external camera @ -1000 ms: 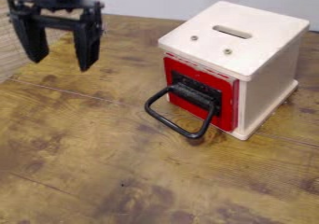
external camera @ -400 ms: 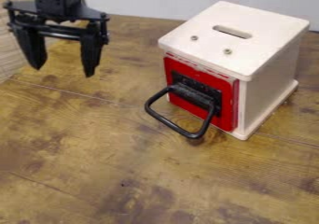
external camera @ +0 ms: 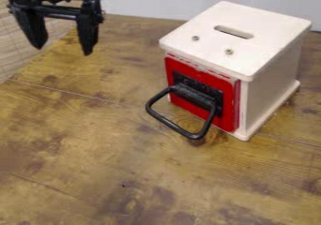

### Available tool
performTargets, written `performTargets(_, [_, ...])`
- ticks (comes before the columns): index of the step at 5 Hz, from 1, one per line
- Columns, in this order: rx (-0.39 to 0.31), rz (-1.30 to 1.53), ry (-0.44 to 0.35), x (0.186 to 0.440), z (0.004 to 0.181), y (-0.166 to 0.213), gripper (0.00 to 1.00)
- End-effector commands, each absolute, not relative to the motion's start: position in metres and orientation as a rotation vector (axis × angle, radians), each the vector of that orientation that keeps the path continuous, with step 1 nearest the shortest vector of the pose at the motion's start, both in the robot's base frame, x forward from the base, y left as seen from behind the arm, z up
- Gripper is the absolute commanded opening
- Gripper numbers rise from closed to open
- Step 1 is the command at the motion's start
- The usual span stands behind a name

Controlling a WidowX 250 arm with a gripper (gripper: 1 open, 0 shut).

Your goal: Close the drawer

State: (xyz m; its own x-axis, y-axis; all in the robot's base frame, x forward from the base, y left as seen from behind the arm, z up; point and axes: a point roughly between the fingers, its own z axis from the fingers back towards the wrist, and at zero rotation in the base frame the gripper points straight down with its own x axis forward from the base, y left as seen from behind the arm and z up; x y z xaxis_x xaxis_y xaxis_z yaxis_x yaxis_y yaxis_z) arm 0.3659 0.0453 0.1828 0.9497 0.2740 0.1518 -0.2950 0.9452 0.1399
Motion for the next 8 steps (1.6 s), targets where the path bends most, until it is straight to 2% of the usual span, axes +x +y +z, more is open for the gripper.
performTargets(1, [0.164,0.313,-0.238,0.372,0.199,0.068,1.00])
performTargets(3, [0.190,0.238,-0.322,0.364,0.198,0.066,1.00])
performTargets(5, [0.195,0.208,-0.369,0.370,0.235,0.036,1.00])
performTargets(6, [0.201,0.214,-0.389,0.368,0.241,0.029,1.00])
performTargets(8, [0.202,0.256,-0.376,0.361,0.227,0.059,1.00])
